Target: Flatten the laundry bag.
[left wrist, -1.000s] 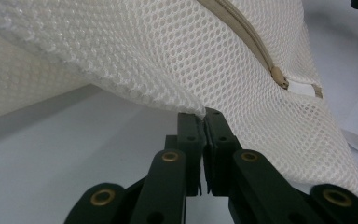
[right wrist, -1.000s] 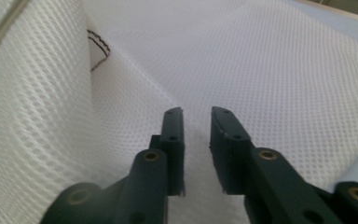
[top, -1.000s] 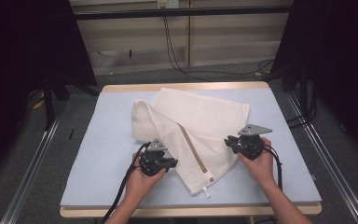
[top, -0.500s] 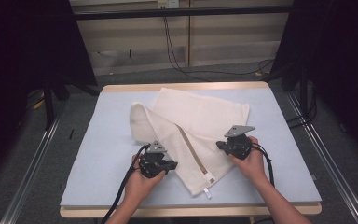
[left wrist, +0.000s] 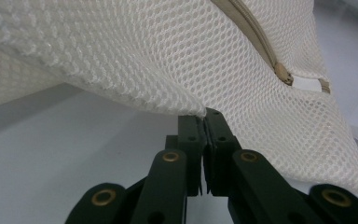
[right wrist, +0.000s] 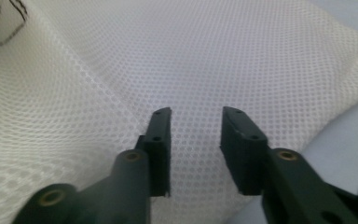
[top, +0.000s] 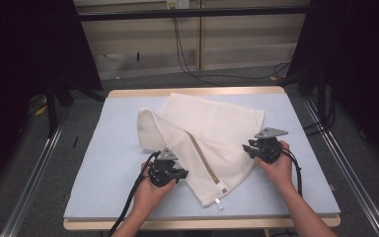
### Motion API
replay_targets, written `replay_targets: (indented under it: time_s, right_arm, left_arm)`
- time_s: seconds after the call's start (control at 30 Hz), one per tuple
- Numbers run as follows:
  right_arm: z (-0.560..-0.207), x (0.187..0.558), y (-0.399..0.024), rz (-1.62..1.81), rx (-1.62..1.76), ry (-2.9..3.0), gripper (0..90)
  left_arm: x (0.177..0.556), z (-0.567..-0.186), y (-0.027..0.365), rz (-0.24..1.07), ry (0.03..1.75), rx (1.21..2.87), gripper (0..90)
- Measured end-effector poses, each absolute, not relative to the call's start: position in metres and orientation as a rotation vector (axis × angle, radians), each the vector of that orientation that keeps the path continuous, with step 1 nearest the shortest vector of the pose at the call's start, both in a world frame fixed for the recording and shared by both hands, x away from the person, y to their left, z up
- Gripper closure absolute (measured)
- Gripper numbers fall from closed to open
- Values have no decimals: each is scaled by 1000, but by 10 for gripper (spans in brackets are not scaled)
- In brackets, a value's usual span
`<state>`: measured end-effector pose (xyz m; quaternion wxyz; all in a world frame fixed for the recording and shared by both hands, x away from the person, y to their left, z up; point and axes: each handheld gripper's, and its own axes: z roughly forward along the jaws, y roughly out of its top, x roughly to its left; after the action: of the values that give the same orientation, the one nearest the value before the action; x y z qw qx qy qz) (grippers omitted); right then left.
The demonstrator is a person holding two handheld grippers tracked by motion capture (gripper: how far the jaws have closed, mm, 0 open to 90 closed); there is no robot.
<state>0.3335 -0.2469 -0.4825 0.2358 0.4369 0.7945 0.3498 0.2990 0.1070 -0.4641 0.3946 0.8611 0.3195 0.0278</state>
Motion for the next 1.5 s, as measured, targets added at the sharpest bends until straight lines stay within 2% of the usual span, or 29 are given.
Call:
replay_targets:
  time_s: [0.03,0.07,0.17,0.2,0.23,0.27,0.3,0.33,0.83,0.87,0.9,0.93,0.97,1.0,1.03,1.07,1.17,1.23,1.27,1.33,1.37,1.4,1.5]
  right_arm:
    - [-482,333,-247,959,1198,2179,589]
    - [-487,339,-242,910,1208,2208,534]
    - [-489,342,-241,944,1238,2190,576]
    - [-489,345,-243,979,1258,2211,670]
    - [-489,345,-243,979,1258,2211,670]
    - [-489,345,-244,994,1265,2227,780]
    - [-489,345,-244,994,1265,2227,780]
    - [-488,345,-242,972,1225,2254,900]
    - [-485,347,-251,944,1263,2205,900]
    - [-484,345,-251,976,1249,2205,805]
    - [-484,345,-251,976,1249,2205,805]
    - [-484,345,-249,1005,1246,2210,690]
    - [-484,345,-249,1005,1246,2210,690]
    - [-482,341,-246,968,1217,2225,588]
    - [-482,341,-246,968,1217,2225,588]
    - [-480,338,-245,955,1175,2226,529]
    - [-478,336,-245,891,1134,2218,485]
    - [-482,338,-242,835,1126,2259,515]
    - [-486,341,-242,907,1173,2256,593]
    - [-486,344,-243,948,1241,2265,693]
    - [-486,344,-243,948,1241,2265,693]
    - [-486,344,-240,937,1229,2275,890]
    - [-484,344,-235,886,1194,2279,900]
  left_arm:
    - [299,-464,107,66,814,2184,870]
    - [299,-464,108,62,812,2189,870]
    - [299,-464,108,66,813,2190,870]
    - [299,-465,108,65,813,2191,870]
    - [299,-465,108,65,813,2191,870]
    - [299,-464,108,62,815,2190,870]
    - [299,-464,108,62,815,2190,870]
    - [300,-464,108,67,815,2186,870]
    - [305,-465,108,58,813,2179,872]
    - [305,-466,108,51,814,2173,872]
    - [305,-466,108,51,814,2173,872]
    - [305,-465,108,52,815,2181,872]
    - [305,-465,108,52,815,2181,871]
    - [305,-465,108,52,817,2180,871]
    - [305,-465,108,52,817,2180,872]
    - [304,-465,109,50,821,2180,871]
    - [304,-466,109,48,817,2171,871]
    - [304,-466,109,46,818,2171,872]
    - [304,-466,109,48,821,2183,871]
    - [303,-466,109,48,820,2187,872]
    - [303,-466,109,48,820,2187,871]
    - [303,-466,109,49,821,2186,871]
    - [303,-466,109,51,823,2180,872]
